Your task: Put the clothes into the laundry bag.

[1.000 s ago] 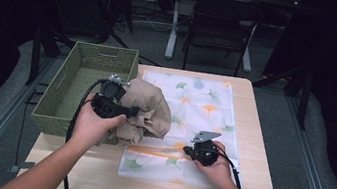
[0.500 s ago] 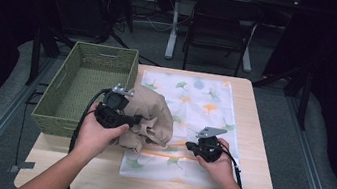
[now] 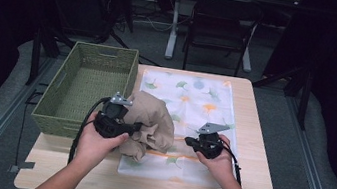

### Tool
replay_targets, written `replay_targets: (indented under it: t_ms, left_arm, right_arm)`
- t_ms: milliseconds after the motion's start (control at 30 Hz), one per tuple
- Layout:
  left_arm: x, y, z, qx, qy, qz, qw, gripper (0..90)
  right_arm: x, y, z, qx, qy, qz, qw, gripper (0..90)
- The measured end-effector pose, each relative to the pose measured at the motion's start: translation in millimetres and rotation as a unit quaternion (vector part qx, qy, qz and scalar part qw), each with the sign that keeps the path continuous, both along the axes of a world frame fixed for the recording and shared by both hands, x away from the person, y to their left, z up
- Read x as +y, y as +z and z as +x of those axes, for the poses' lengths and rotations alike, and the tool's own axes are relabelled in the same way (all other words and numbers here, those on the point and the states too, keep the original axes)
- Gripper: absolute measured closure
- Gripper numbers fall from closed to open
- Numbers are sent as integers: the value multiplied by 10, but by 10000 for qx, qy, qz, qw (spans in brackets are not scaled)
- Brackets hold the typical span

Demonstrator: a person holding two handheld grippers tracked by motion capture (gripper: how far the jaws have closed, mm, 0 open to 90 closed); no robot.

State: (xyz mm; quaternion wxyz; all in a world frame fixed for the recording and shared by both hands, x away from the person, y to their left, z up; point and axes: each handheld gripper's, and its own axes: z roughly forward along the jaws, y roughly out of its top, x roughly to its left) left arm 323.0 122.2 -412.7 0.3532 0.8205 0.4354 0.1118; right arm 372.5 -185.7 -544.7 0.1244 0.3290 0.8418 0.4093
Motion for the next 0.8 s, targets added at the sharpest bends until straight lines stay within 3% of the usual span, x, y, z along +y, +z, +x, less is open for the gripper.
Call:
replay_targets:
  t_ms: [467,800]
  left_arm:
    - [-67,-133,-176,-124,-53,-93,9999,657]
    - [-130,-292,-220,-8,-158,-223,9996,659]
  right_arm:
    - [64,146,-12,-255,36,-3,9997,896]
    - [61,188,12,-288,30,-11,9996,896]
